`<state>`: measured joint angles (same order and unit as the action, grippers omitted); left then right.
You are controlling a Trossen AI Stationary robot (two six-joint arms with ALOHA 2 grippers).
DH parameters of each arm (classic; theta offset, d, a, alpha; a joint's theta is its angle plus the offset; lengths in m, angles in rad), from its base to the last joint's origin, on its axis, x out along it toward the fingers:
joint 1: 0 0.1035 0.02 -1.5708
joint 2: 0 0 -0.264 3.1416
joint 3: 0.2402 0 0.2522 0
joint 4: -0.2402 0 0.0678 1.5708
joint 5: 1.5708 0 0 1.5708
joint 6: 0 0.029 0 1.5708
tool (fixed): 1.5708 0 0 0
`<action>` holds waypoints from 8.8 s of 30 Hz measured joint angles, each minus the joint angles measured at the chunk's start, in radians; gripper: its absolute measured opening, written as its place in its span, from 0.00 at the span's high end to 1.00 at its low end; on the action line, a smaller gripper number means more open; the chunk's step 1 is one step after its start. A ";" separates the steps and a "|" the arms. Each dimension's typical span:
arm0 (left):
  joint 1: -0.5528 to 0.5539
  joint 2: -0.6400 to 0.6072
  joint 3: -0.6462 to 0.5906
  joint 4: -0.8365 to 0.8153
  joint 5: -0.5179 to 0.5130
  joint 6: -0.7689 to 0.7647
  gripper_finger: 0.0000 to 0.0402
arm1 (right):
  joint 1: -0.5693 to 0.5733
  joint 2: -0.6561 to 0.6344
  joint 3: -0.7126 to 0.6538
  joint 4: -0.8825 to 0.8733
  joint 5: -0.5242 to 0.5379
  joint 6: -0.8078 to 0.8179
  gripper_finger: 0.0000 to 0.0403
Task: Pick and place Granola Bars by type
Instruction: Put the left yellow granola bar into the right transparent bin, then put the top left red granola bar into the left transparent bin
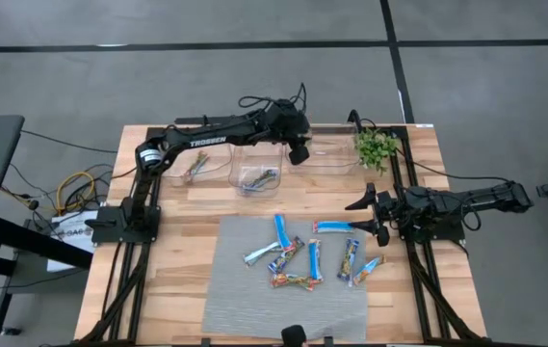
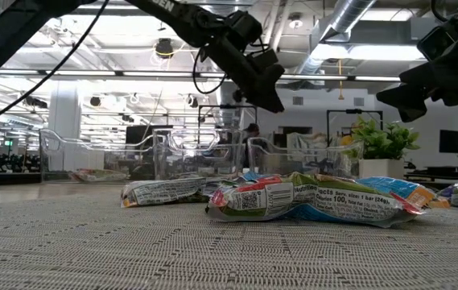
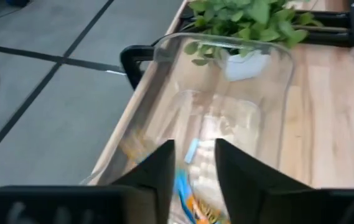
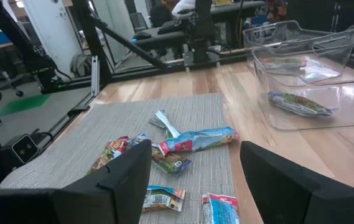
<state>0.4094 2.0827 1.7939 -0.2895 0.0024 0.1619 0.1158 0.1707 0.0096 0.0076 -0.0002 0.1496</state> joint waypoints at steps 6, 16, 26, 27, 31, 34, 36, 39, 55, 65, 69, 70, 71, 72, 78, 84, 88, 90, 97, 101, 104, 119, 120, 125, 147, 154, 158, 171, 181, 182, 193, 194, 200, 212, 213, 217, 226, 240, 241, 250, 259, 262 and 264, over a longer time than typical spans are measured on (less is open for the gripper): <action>-0.011 -0.003 0.000 0.000 0.010 -0.028 0.56 | 0.000 0.000 0.000 0.000 0.000 0.000 0.41; -0.056 -0.087 0.000 -0.035 0.193 -0.183 0.55 | 0.000 0.000 0.000 0.000 0.000 0.000 0.41; -0.185 -0.189 0.002 -0.116 0.603 -0.188 0.59 | 0.000 0.000 0.000 0.000 0.000 0.000 0.41; -0.203 -0.193 0.002 -0.137 0.654 -0.186 0.59 | 0.000 0.000 0.000 0.000 0.000 0.000 0.41; -0.274 -0.203 0.001 -0.211 0.841 -0.186 0.59 | 0.000 0.000 0.000 0.000 0.000 0.000 0.41; -0.330 -0.206 0.001 -0.260 0.882 -0.186 0.59 | 0.000 0.000 0.000 0.000 0.000 0.000 0.41; -0.364 -0.207 0.001 -0.293 0.872 -0.185 0.59 | 0.000 0.000 0.000 0.000 0.000 0.000 0.41; -0.396 -0.212 0.001 -0.326 0.829 -0.178 0.59 | 0.000 0.000 0.000 0.000 0.000 0.000 0.41; -0.550 -0.211 0.000 -0.811 0.305 -0.228 0.59 | 0.000 0.000 0.000 0.000 0.000 0.000 0.41; -0.581 -0.211 -0.149 -0.752 0.165 -0.536 0.59 | 0.000 0.000 0.000 0.000 0.000 0.000 0.41; -0.587 -0.219 -0.235 -0.653 0.126 -0.657 0.59 | 0.000 0.000 0.000 0.000 0.000 0.000 0.41; -0.589 -0.219 -0.252 -0.636 0.109 -0.682 0.59 | 0.000 0.000 0.000 0.000 0.000 0.000 0.41; -0.593 -0.219 -0.271 -0.623 0.092 -0.703 0.59 | 0.000 0.000 0.000 0.000 0.000 0.000 0.41; -0.596 -0.219 -0.291 -0.604 0.077 -0.718 0.59 | 0.000 0.000 0.000 0.000 0.000 0.000 0.41; -0.612 -0.216 -0.417 -0.441 0.024 -0.786 0.59 | 0.000 0.000 0.000 0.000 0.000 0.000 0.41; -0.623 -0.216 -0.487 -0.342 0.004 -0.830 0.59 | 0.000 0.000 0.000 0.000 0.000 0.000 0.41; -0.635 -0.216 -0.524 -0.322 -0.033 -0.831 0.59 | 0.000 0.000 0.000 0.000 0.000 0.000 0.41; -0.639 -0.216 -0.537 -0.321 -0.042 -0.832 0.59 | 0.000 0.000 0.000 0.000 0.000 0.000 0.41; -0.651 -0.216 -0.554 -0.319 -0.062 -0.832 0.59 | 0.000 0.000 0.000 0.000 0.000 0.000 0.41; -0.660 -0.216 -0.556 -0.303 -0.062 -0.838 0.59 | 0.000 0.000 0.000 0.000 0.000 0.000 0.41; -0.669 -0.216 -0.556 -0.272 -0.062 -0.861 0.59 | 0.000 0.000 0.000 0.000 0.000 0.000 0.41; -0.671 -0.130 -0.556 -0.215 -0.078 -0.862 0.62 | 0.000 -0.001 0.000 0.000 0.000 0.000 0.41; -0.671 -0.130 -0.556 -0.217 -0.077 -0.861 0.63 | 0.000 -0.001 0.000 0.000 0.000 0.000 0.41; -0.669 -0.130 -0.556 -0.217 -0.069 -0.861 0.78 | 0.000 -0.001 0.000 0.000 0.000 0.000 0.41; -0.624 -0.284 -0.556 -0.079 0.097 -0.776 0.85 | 0.000 -0.001 0.000 0.000 0.000 0.000 0.41; -0.577 -0.334 -0.555 0.133 0.107 -0.784 0.90 | 0.000 -0.001 0.000 0.000 0.000 0.000 0.41; -0.549 -0.335 -0.555 0.226 0.113 -0.812 0.92 | 0.000 -0.001 0.000 0.000 0.000 0.000 0.41; -0.473 -0.335 -0.555 0.478 0.114 -0.839 0.92 | 0.000 -0.001 0.000 0.000 0.000 0.000 0.41; -0.440 -0.335 -0.555 0.481 0.109 -0.849 0.92 | 0.000 -0.001 0.000 0.000 0.000 0.000 0.41; -0.430 -0.335 -0.555 0.481 0.109 -0.856 0.92 | 0.000 -0.001 0.000 0.000 0.000 0.000 0.41; -0.202 -0.335 -0.555 0.482 0.117 -0.856 0.92 | 0.000 -0.001 0.000 0.000 0.000 0.000 0.41; -0.177 -0.335 -0.555 0.482 0.117 -0.856 0.92 | 0.000 -0.001 0.000 0.000 0.000 0.000 0.41; -0.042 -0.335 -0.555 0.484 0.114 -0.856 0.92 | 0.000 -0.001 0.000 0.000 0.000 0.000 0.41; 0.055 -0.330 -0.476 0.420 0.148 -0.648 0.93 | 0.000 -0.001 0.000 0.000 0.000 0.000 0.41; 0.057 -0.330 -0.463 0.399 0.142 -0.617 0.93 | 0.000 -0.001 0.000 0.000 0.000 0.000 0.41; 0.057 -0.330 -0.409 0.326 0.101 -0.499 0.92 | 0.000 -0.001 0.000 0.000 0.000 0.000 0.41; 0.056 -0.204 -0.234 0.204 0.136 -0.382 0.93 | 0.000 -0.001 0.000 0.000 0.000 0.000 0.41; 0.023 0.113 0.238 -0.216 0.122 -0.086 0.92 | 0.000 -0.001 0.000 0.000 0.000 0.000 0.41; 0.023 0.125 0.255 -0.242 0.120 -0.072 0.92 | 0.000 -0.001 0.000 0.000 -0.001 0.000 0.41; 0.021 0.135 0.264 -0.284 0.065 -0.023 0.89 | 0.000 -0.001 0.000 0.000 0.000 0.000 0.41; 0.021 0.134 0.264 -0.302 0.068 -0.023 0.68 | 0.000 -0.001 0.000 0.000 0.000 0.000 0.41; 0.021 0.134 0.264 -0.303 0.066 -0.025 0.64 | 0.000 -0.001 0.000 0.000 0.000 0.000 0.41; 0.021 0.134 0.264 -0.303 0.066 -0.040 0.62 | 0.000 -0.001 0.000 0.000 0.000 0.000 0.41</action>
<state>0.4301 2.2162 2.0579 -0.5922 0.0686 0.1218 0.1158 0.1696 0.0097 0.0074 -0.0002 0.1494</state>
